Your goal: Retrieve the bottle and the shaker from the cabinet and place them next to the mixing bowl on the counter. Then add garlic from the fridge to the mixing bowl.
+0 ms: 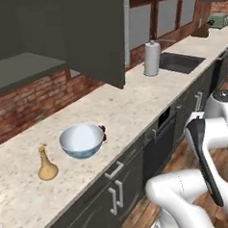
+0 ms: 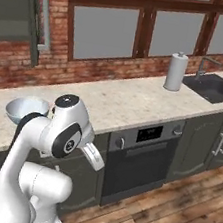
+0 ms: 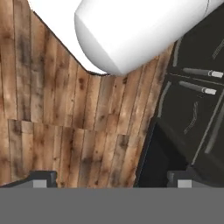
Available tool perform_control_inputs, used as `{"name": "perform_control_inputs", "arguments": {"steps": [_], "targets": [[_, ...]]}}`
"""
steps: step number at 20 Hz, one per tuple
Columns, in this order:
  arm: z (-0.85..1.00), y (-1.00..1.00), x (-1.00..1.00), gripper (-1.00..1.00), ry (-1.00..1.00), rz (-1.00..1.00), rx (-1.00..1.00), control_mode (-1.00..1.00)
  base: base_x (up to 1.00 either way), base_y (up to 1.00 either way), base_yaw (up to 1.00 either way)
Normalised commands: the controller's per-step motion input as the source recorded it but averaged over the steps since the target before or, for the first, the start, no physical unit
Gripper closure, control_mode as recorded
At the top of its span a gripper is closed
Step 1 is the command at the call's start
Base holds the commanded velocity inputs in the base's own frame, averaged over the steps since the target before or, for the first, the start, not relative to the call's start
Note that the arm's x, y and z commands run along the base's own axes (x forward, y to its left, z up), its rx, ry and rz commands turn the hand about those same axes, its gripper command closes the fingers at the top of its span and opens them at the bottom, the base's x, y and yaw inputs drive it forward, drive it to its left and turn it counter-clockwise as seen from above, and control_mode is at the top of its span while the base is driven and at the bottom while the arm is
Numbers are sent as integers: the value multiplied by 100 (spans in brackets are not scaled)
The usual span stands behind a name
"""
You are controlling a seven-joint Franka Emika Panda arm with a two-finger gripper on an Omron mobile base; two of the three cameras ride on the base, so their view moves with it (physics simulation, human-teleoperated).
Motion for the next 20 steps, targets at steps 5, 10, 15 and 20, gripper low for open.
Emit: {"name": "perform_control_inputs", "arguments": {"steps": [5,10,15,20], "targets": [[0,0,0,-100,0,0,0,100,-10,-30,-52],[0,0,0,-100,0,0,0,100,13,-38,-58],[0,0,0,-100,0,0,0,100,16,-67,-68],[0,0,0,-100,0,0,0,100,34,-68,-55]]}}
